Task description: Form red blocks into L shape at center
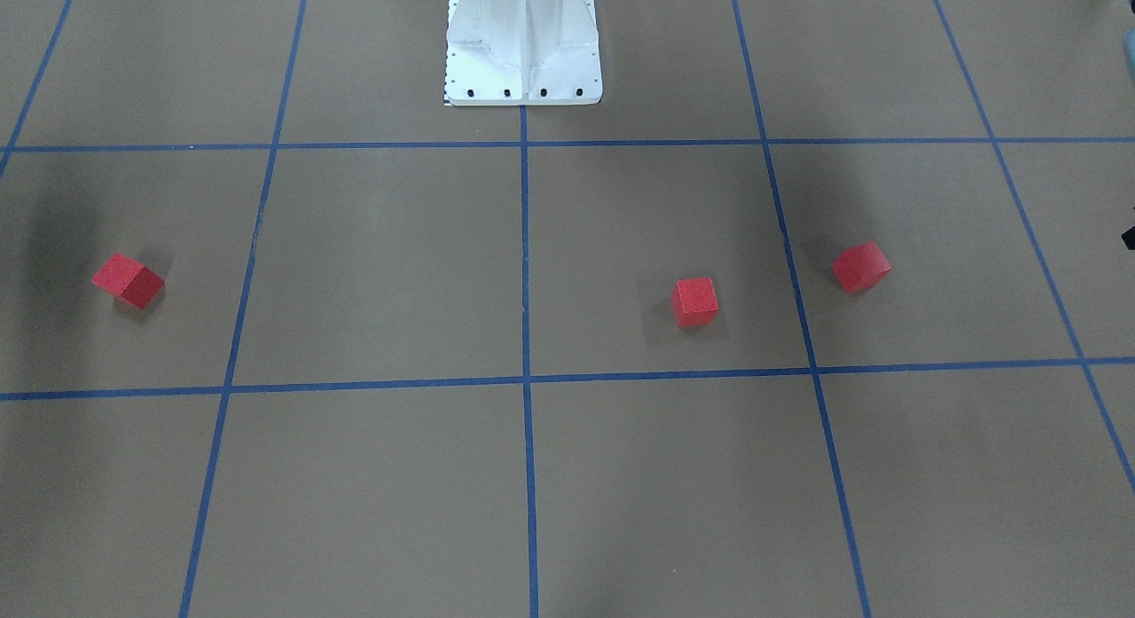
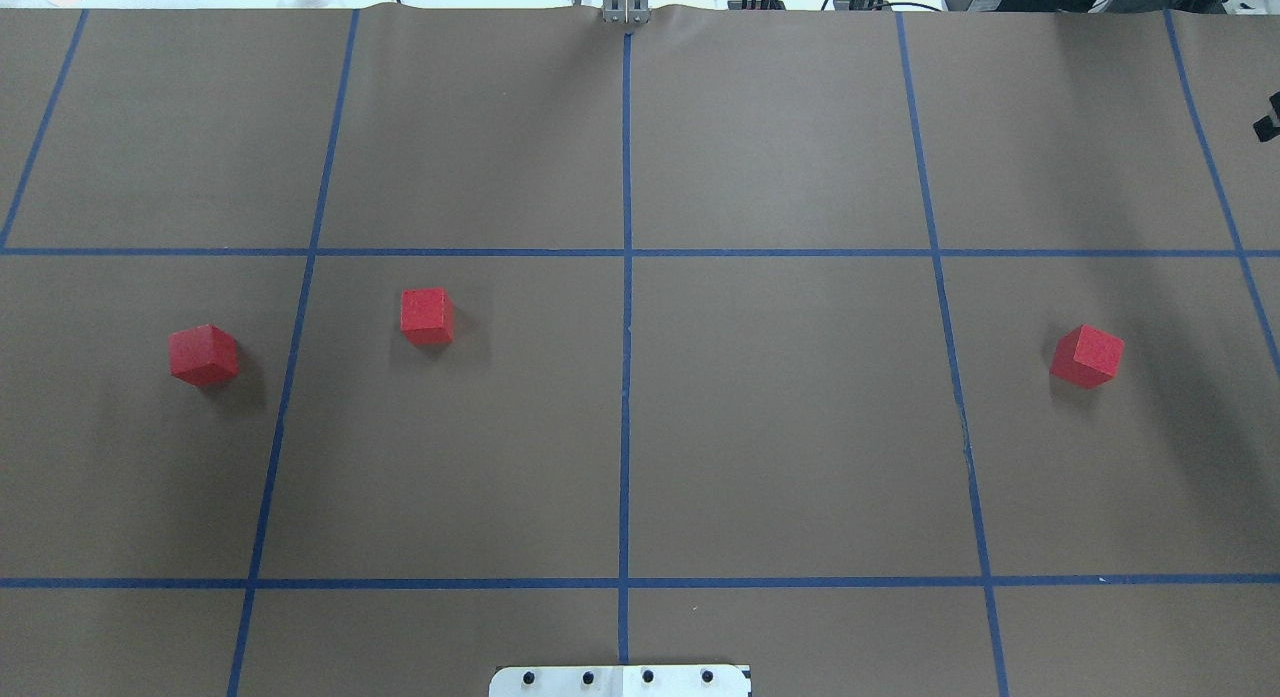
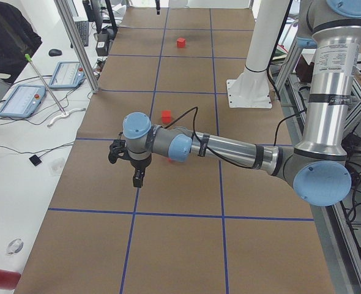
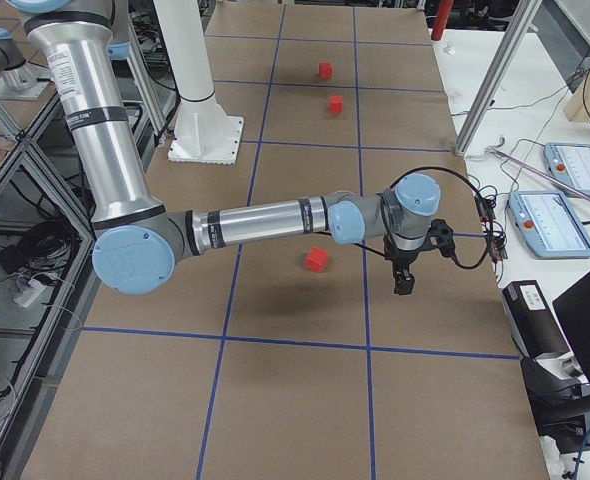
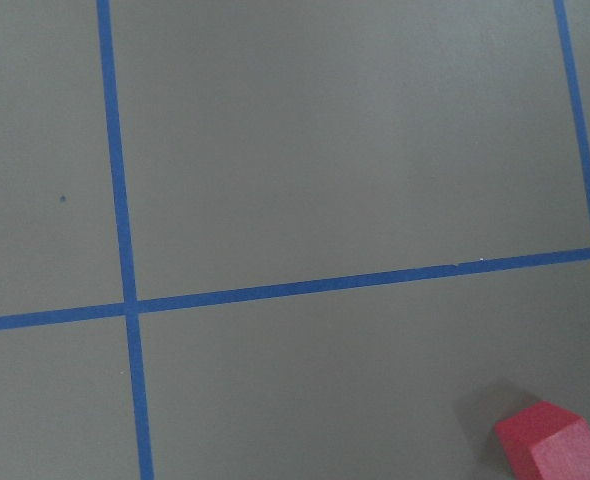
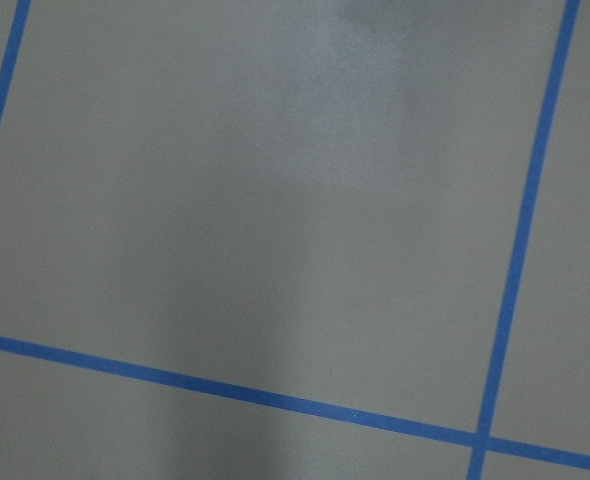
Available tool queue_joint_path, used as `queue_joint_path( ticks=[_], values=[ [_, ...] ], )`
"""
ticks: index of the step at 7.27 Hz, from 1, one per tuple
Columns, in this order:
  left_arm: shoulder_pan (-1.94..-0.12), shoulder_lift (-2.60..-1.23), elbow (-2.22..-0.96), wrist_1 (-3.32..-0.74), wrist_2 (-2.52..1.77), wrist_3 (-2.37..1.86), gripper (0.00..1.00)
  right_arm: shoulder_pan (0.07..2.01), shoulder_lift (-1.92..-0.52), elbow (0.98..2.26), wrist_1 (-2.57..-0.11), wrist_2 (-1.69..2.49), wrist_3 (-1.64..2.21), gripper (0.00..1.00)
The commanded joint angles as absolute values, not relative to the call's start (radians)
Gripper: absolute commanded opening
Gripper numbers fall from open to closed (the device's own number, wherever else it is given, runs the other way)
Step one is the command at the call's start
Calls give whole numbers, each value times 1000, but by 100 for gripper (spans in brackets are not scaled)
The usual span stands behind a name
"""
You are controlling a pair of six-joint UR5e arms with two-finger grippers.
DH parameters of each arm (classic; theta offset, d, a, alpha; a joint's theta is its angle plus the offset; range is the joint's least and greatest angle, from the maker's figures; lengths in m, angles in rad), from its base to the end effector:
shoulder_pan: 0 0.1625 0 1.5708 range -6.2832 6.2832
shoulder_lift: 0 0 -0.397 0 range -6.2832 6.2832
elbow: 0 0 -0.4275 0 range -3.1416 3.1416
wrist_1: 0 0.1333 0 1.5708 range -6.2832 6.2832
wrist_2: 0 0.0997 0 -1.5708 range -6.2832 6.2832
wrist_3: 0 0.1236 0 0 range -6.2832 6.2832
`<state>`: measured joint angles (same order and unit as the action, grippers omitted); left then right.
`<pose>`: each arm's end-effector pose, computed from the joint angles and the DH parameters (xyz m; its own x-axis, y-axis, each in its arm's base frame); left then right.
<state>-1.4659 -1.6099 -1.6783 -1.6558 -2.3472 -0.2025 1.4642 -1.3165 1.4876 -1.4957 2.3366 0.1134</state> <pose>0.0117 -0.5575 0.5597 0.6990 0.0352 -0.7142 0.0395 0.9954 0.0877 -0.0207 -0.6410 0.5361 0.7060 -0.1340 0.6955 0.0235 0.9858 0.1661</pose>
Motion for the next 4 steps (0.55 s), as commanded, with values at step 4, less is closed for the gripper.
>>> queue_joint_path(
  ticks=[4],
  values=[
    [-1488, -1594, -1684, -1559, -2405, -202, 100, 1502, -1442, 1588, -1502, 2344, 114, 100]
  ],
)
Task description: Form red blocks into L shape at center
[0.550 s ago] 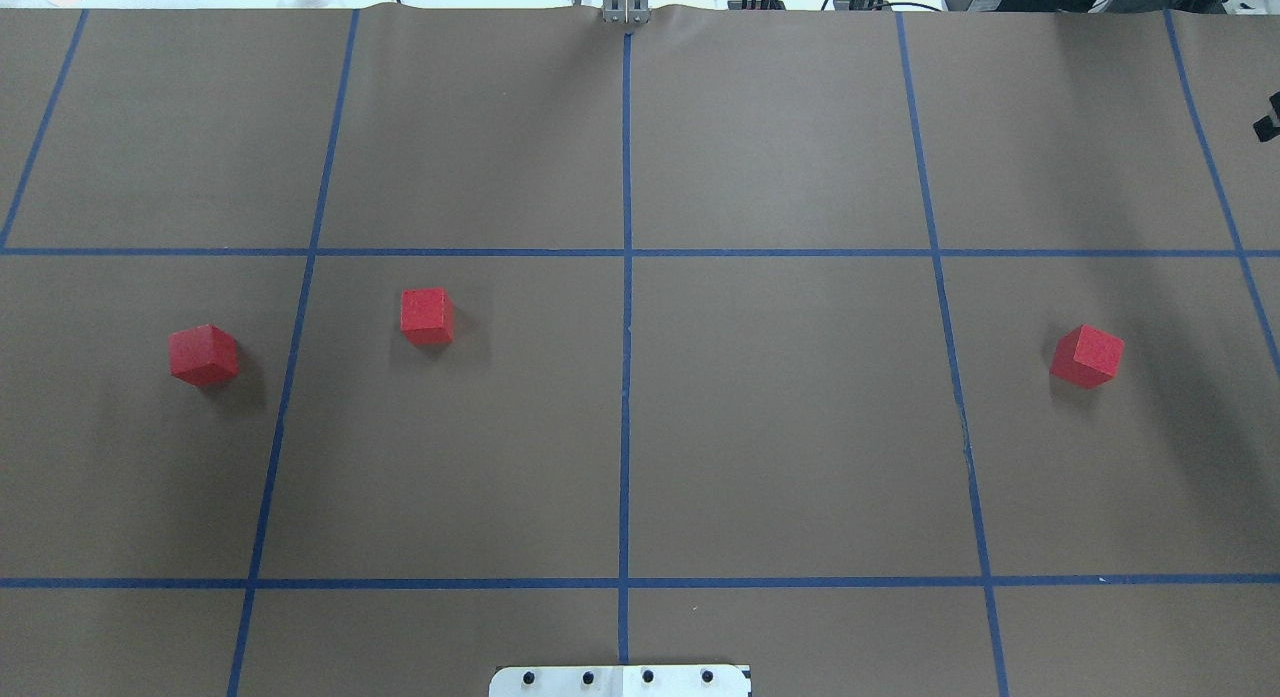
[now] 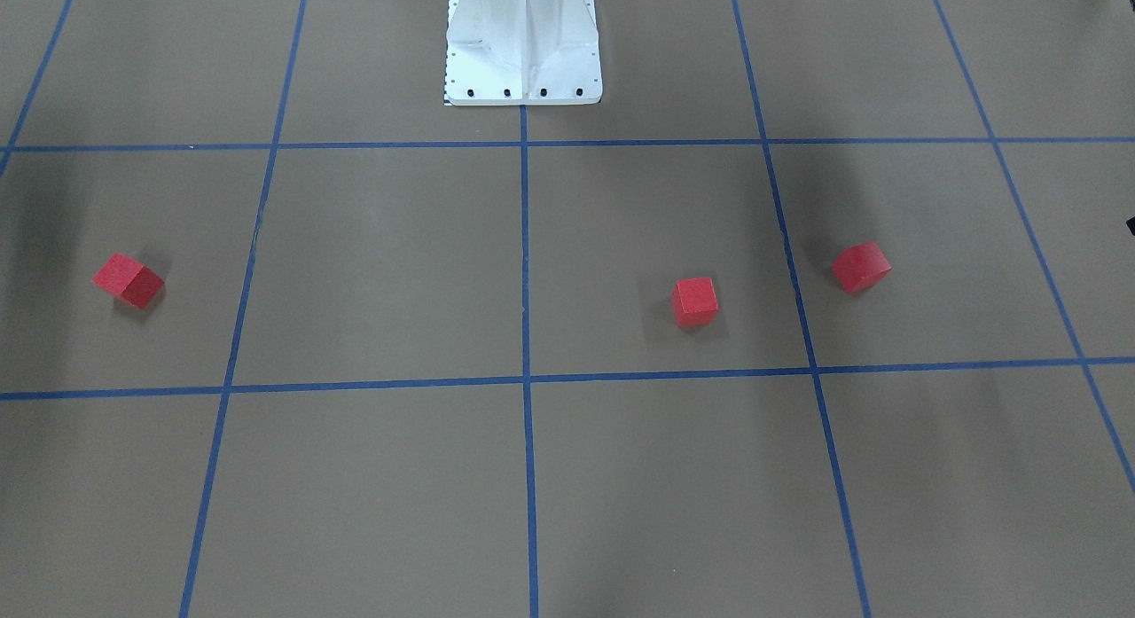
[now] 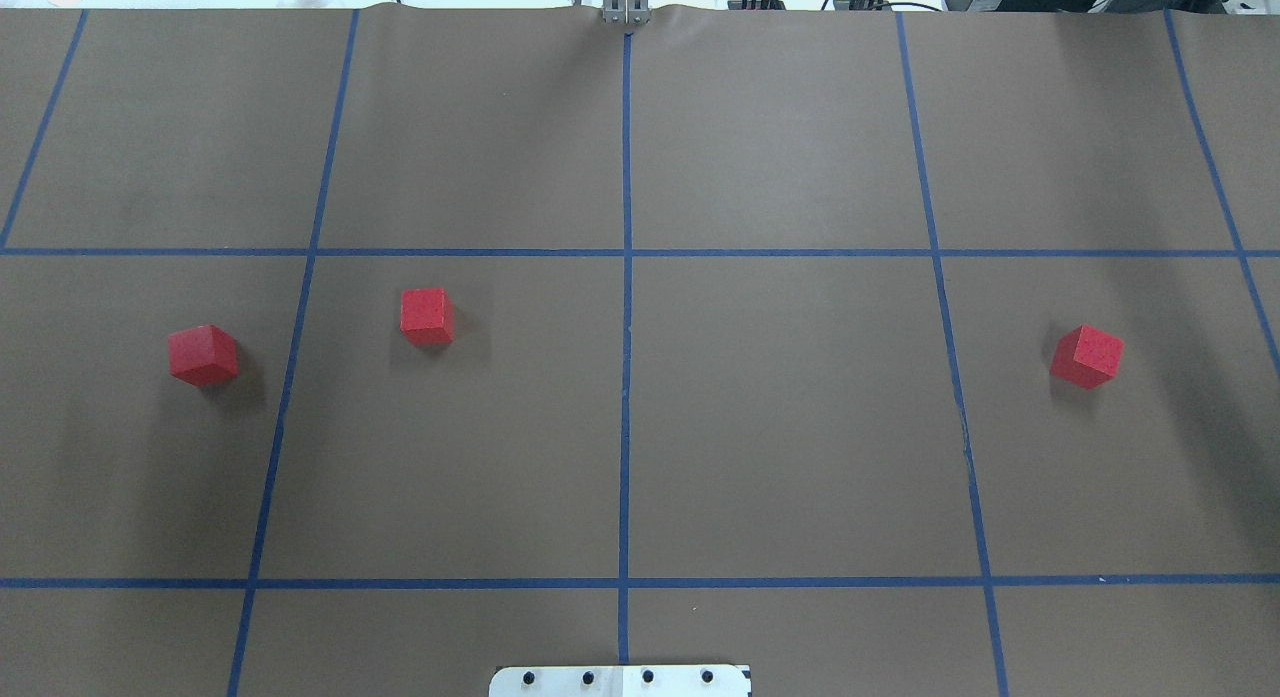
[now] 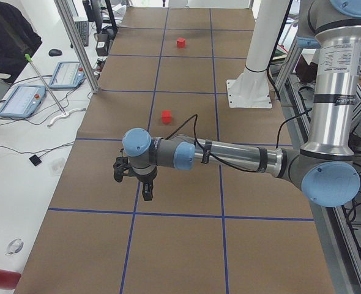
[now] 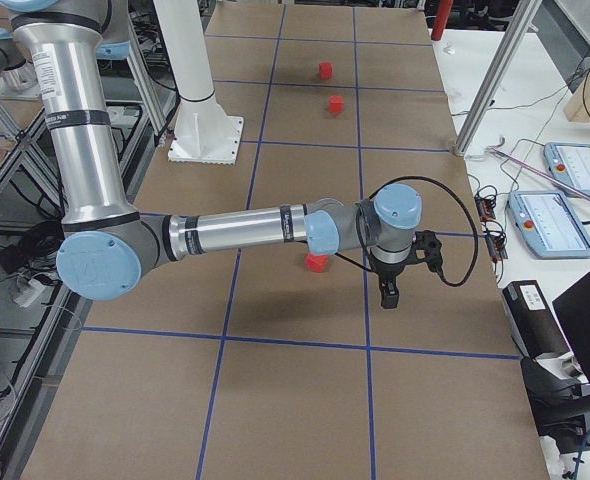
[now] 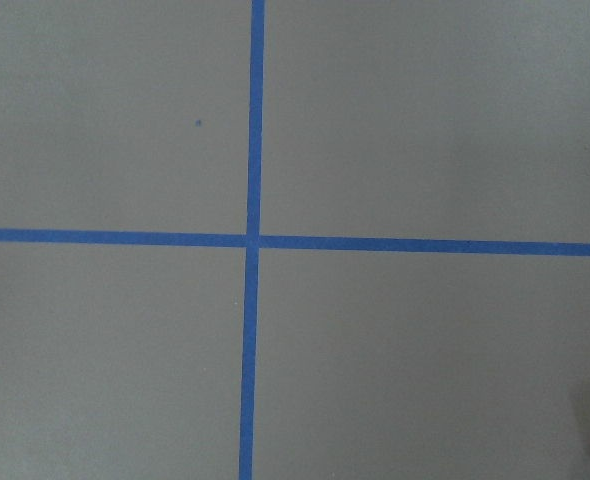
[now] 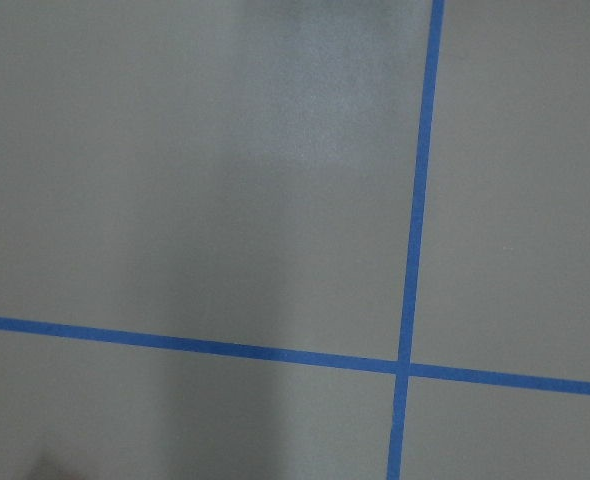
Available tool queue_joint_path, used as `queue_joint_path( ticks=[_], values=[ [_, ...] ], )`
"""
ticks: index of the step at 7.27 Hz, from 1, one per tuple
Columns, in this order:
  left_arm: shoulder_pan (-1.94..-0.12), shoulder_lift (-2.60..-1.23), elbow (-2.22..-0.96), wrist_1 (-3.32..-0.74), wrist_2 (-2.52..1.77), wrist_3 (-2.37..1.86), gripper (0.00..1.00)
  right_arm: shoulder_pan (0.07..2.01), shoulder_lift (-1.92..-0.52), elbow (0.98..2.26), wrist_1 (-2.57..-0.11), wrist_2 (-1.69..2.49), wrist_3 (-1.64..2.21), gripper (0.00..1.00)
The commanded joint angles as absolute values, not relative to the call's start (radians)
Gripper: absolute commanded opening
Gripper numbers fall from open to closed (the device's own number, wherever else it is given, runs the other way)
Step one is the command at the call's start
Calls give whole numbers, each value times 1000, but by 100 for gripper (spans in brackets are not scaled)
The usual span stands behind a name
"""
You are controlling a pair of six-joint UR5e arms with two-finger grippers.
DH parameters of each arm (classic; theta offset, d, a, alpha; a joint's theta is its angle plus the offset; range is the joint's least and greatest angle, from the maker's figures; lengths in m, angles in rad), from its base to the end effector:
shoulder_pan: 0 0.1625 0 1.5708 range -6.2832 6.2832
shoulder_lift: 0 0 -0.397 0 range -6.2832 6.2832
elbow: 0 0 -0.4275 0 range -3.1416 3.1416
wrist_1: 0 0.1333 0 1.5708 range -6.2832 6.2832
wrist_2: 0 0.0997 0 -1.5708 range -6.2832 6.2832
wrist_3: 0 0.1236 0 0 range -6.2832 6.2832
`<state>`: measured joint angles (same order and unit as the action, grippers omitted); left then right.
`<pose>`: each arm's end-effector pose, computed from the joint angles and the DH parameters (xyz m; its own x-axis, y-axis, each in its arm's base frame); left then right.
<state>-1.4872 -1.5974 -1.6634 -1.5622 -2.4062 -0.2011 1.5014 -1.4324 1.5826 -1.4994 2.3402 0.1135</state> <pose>0.0039 -0.5448 0.5799 0.6649 -0.0630 -0.7442 0.0509 0.9979 -0.0391 0.0060 -0.5961 0.5564 0.7091 -0.0908 0.6992 -0.0127 0.9899 0.1415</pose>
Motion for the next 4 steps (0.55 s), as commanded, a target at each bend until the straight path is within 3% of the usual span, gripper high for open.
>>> queue_joint_path(
  ticks=[1, 4],
  values=[
    [-1488, -1597, -1692, -1560, -2405, -204, 100, 1500, -1442, 1583, -1503, 2347, 114, 100],
    [-1485, -1597, -1692, -1560, -2407, -204, 100, 1433, -1489, 1586, -1420, 2332, 109, 100]
  ],
)
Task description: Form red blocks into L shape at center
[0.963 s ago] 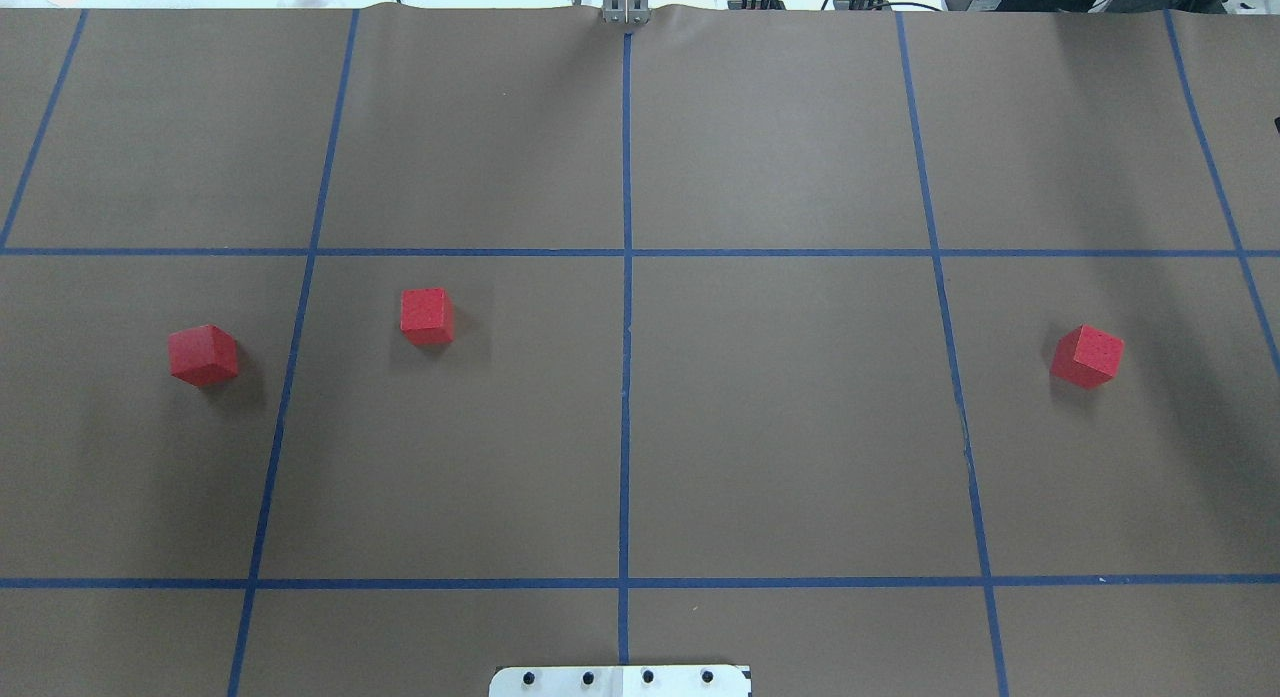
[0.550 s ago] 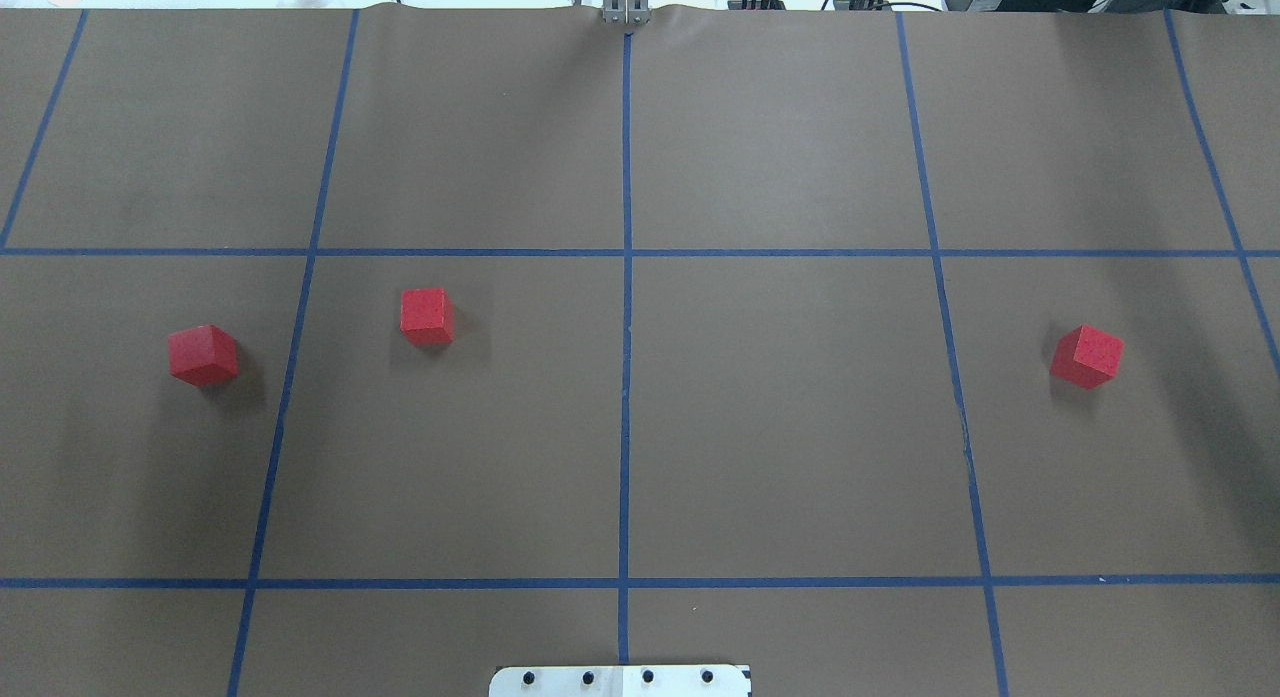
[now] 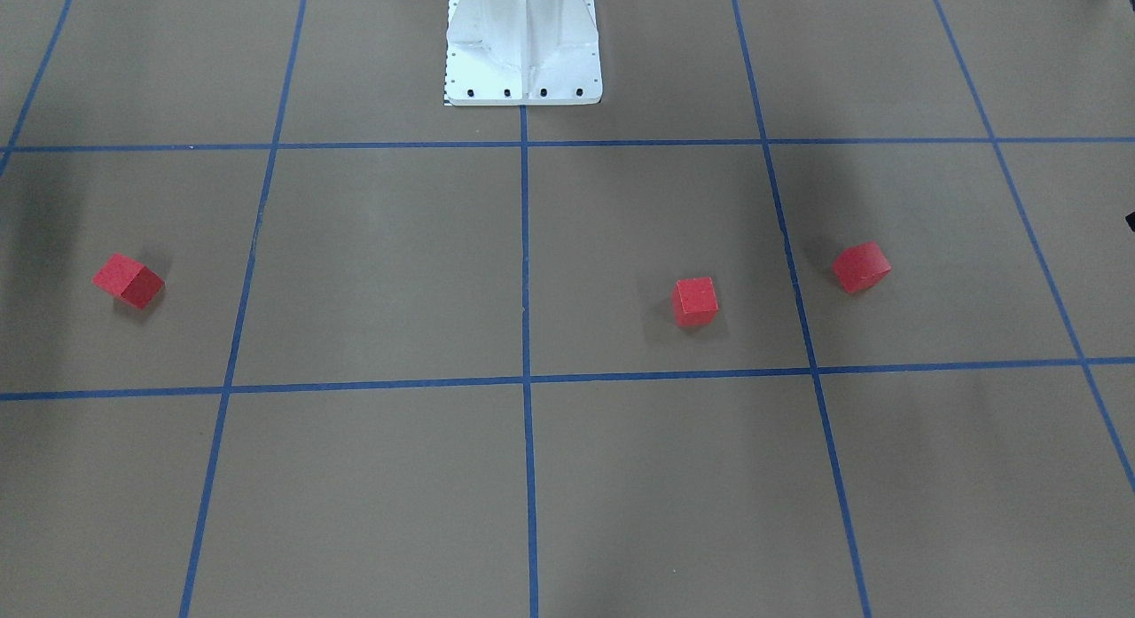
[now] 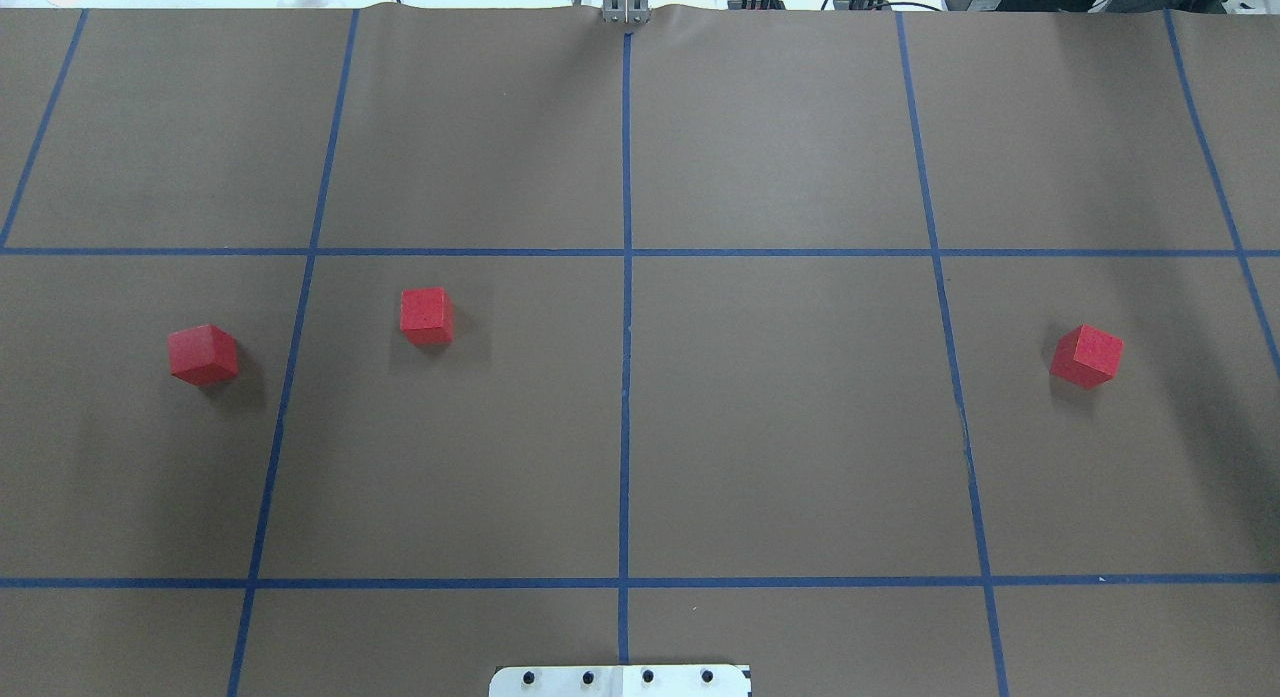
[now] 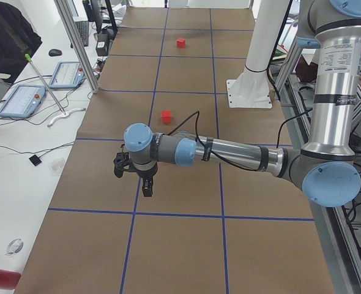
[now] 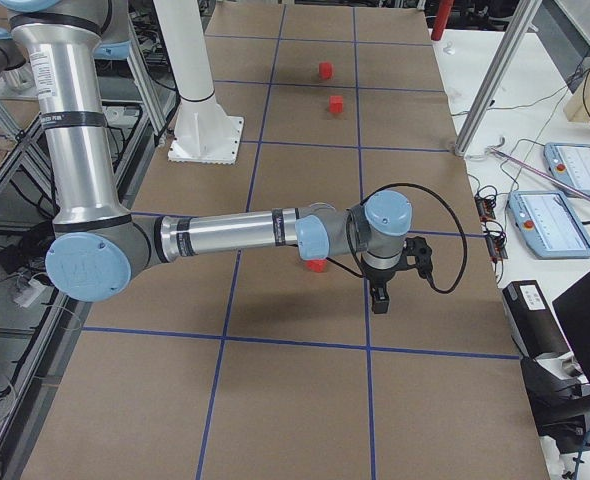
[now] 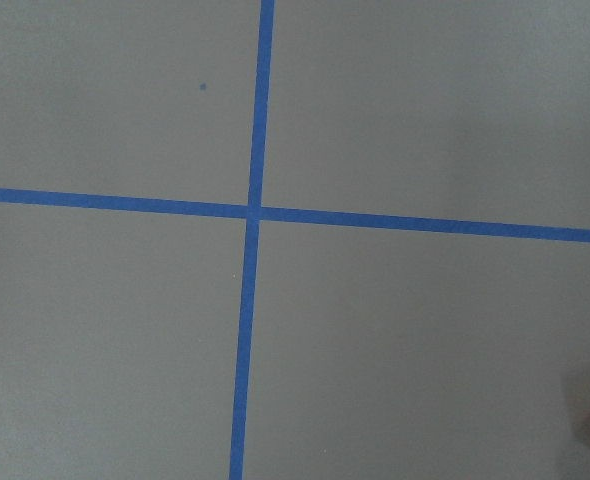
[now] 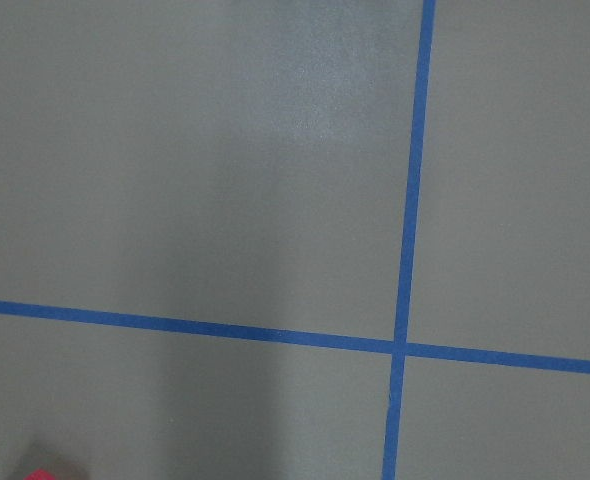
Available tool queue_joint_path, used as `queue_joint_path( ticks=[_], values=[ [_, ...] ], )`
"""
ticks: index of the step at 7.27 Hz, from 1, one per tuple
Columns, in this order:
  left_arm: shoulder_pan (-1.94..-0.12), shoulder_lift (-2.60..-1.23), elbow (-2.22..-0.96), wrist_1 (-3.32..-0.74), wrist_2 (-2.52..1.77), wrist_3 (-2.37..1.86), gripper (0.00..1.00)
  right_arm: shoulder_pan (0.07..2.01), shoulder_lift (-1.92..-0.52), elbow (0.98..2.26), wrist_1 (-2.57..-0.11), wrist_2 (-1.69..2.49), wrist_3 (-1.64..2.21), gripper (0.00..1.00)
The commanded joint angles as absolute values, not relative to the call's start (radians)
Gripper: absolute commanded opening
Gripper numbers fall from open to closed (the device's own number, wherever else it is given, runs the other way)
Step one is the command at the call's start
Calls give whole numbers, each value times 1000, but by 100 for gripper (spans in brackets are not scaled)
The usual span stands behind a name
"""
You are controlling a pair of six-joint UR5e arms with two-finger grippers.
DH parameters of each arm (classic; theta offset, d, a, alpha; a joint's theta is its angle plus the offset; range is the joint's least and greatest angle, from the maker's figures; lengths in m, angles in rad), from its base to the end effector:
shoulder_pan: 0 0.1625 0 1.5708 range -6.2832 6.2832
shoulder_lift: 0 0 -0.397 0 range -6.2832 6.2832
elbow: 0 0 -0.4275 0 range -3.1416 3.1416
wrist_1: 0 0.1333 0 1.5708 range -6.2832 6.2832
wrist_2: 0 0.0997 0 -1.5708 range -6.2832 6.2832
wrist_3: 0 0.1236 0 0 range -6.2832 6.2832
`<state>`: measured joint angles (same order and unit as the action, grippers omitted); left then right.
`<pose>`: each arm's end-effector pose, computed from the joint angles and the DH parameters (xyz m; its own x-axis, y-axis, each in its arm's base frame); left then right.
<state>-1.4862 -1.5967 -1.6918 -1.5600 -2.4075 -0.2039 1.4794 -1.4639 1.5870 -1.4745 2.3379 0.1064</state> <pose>0.0045 -0.5448 0.5653 0.6623 -0.0462 -0.7478 0.0515 0.9985 -0.0161 -0.0059 -0.5852 0.5699 0.7086 -0.1117 0.6967 0.0139 0.9894 0.1445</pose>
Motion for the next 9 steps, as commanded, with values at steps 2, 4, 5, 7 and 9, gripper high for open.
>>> queue_joint_path(
  ticks=[2, 4, 5, 7, 9],
  values=[
    [-1485, -1595, -1694, -1584, -2416, -202, 100, 1376, -1506, 1592, -1367, 2324, 141, 100],
    [-1485, -1595, -1698, -1586, -2415, -202, 100, 1259, -1583, 1733, -1335, 2324, 483, 100],
    [-1485, -1595, -1700, -1591, -2414, -202, 100, 1183, -1604, 1785, -1287, 2322, 708, 100],
    [-1486, -1588, -1716, -1591, -2414, -204, 100, 1070, -1641, 1804, -1159, 2281, 1016, 99],
    [-1486, -1588, -1726, -1591, -2414, -204, 100, 971, -1663, 1804, -1146, 2194, 1092, 99]
  ],
)
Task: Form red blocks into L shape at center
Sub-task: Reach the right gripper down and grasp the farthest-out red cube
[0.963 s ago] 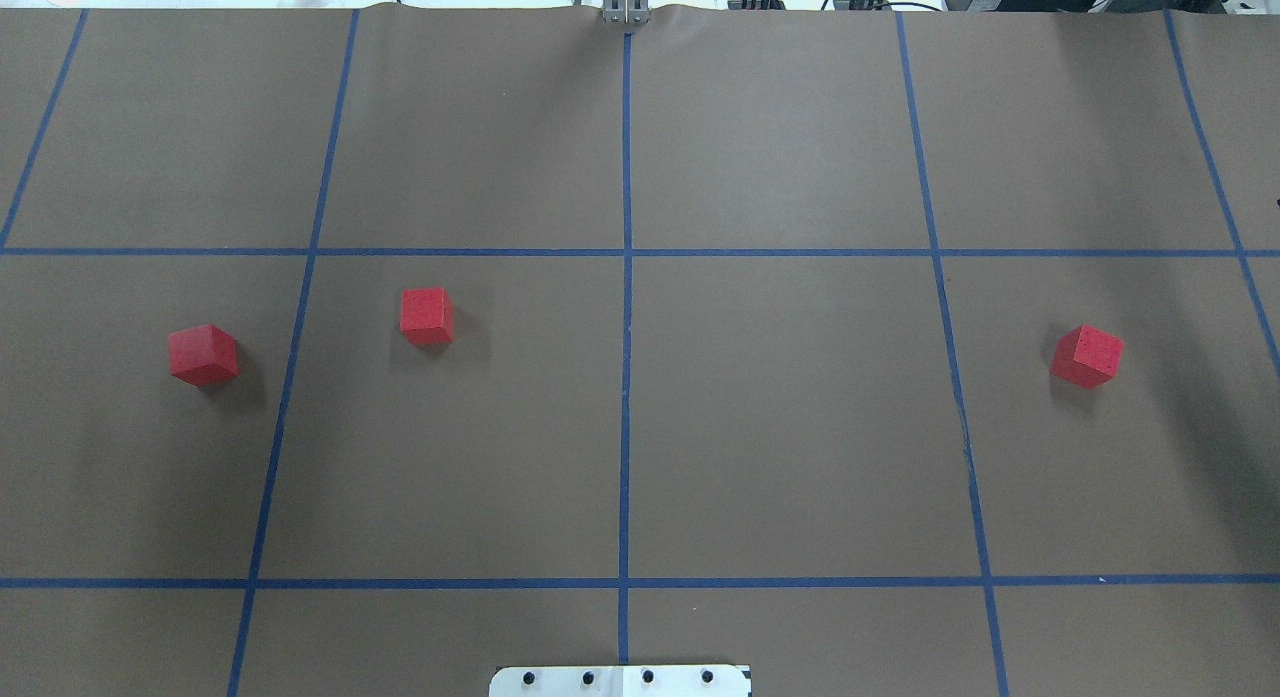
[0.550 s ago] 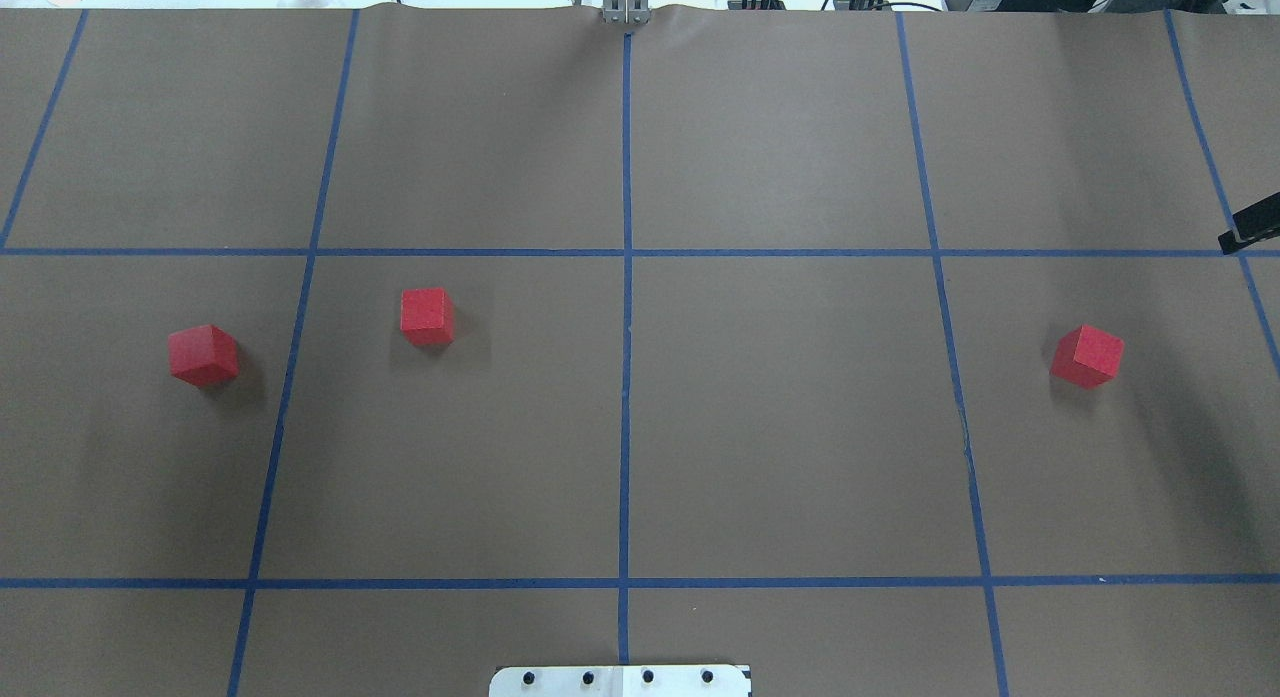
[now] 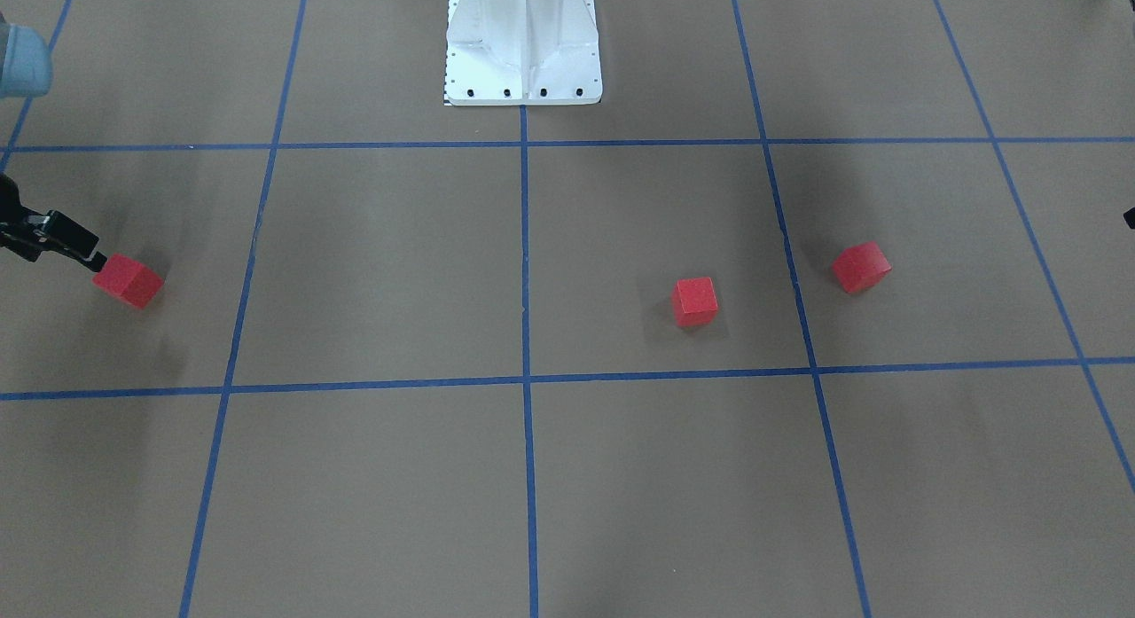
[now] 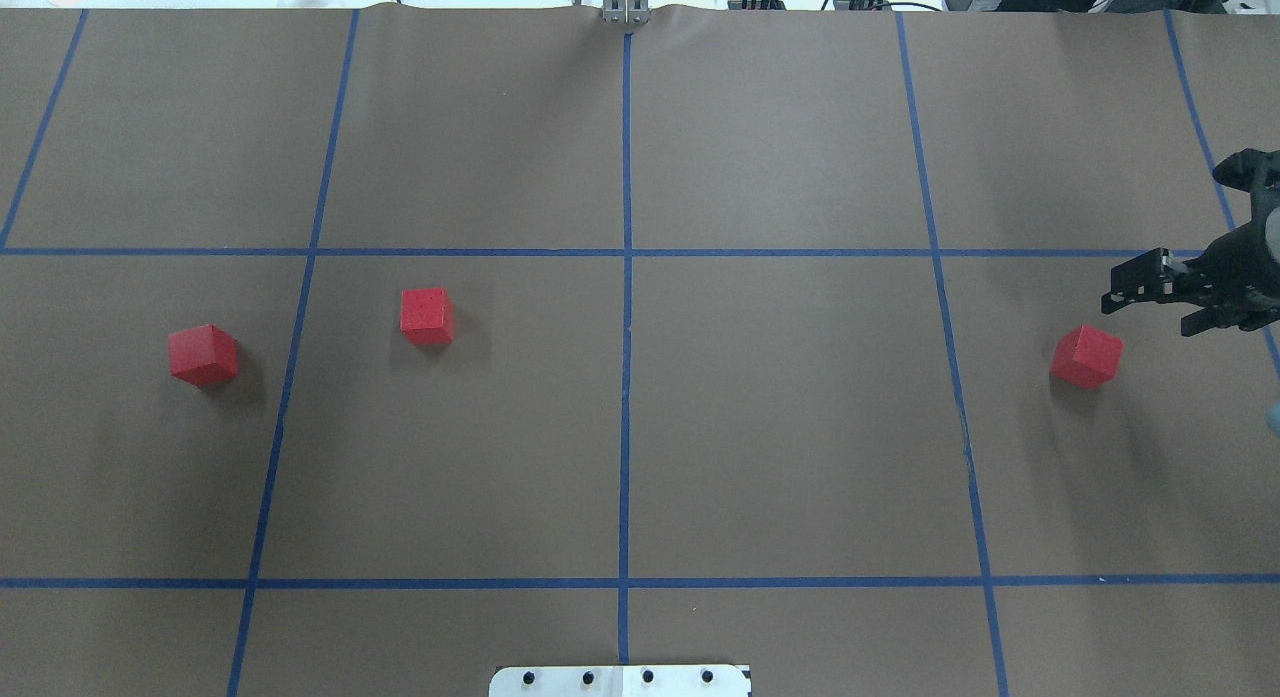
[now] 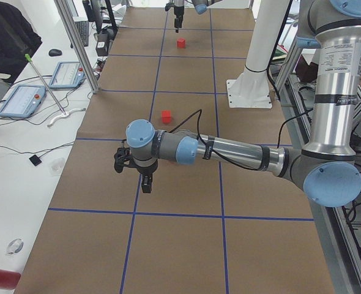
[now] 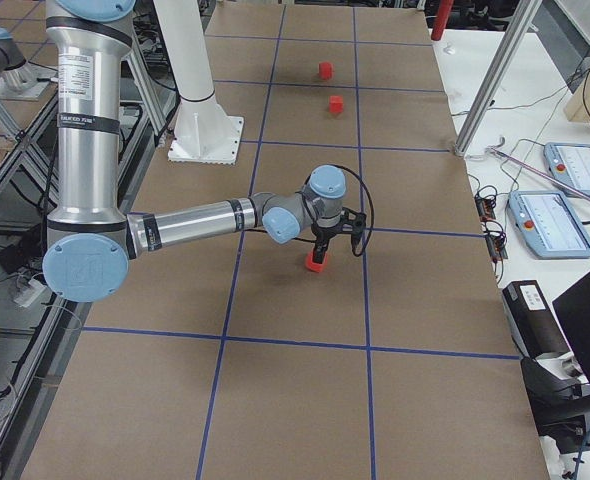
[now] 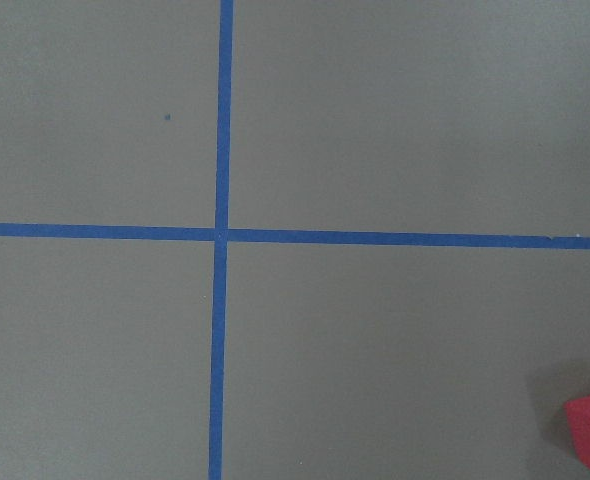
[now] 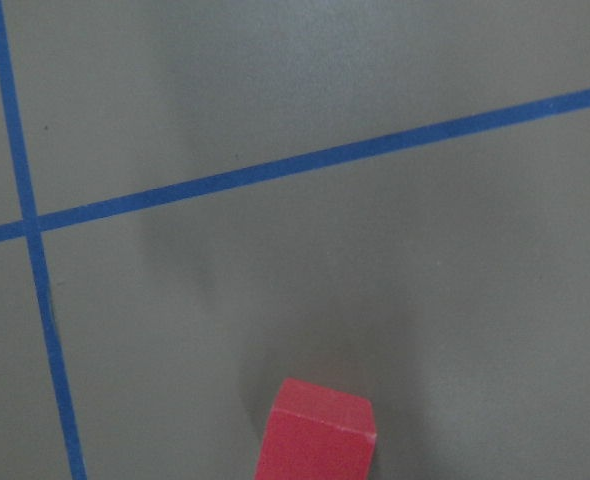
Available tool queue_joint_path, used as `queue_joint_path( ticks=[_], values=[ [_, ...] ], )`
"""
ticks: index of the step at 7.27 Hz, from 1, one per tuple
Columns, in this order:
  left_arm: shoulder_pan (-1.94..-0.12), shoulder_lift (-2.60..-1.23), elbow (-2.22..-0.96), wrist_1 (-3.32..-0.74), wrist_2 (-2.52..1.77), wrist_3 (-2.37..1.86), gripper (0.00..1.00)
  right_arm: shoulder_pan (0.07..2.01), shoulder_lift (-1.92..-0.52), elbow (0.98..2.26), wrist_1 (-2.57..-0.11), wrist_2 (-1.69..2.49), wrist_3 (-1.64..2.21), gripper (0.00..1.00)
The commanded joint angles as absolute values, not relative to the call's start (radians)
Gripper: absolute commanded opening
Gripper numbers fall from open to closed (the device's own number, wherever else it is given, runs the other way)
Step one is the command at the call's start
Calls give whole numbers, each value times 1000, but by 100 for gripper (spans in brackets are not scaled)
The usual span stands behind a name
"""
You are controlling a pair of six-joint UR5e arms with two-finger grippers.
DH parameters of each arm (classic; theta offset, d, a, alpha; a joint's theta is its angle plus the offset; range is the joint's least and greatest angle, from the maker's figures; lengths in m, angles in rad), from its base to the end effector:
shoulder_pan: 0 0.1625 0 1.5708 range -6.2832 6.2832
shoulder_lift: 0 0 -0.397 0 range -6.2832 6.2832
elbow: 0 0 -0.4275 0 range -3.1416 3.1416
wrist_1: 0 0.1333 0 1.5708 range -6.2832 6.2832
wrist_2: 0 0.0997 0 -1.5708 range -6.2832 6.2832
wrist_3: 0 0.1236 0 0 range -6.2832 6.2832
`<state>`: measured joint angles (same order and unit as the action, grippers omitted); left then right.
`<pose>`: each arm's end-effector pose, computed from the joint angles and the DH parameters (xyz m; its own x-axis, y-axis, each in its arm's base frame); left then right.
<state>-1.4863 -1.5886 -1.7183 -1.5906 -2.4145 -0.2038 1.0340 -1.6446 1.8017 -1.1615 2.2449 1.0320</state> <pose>0.0049 -0.5434 0.5515 0.6540 -0.0091 -0.7564 0.0505 0.9982 0.0316 -0.2222 -0.4832 0.5195 0.6270 0.2697 0.7308 -0.2078 0.9621 -0.1768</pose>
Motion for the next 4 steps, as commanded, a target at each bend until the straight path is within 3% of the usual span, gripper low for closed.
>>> queue_joint_path(
  ticks=[1, 4],
  values=[
    [-1486, -1582, -1733, -1591, -2414, -204, 100, 947, -1666, 1804, -1144, 2191, 1129, 99],
    [-1488, -1580, -1752, -1589, -2408, -204, 100, 910, -1657, 1795, -1146, 2186, 1164, 98]
  ],
)
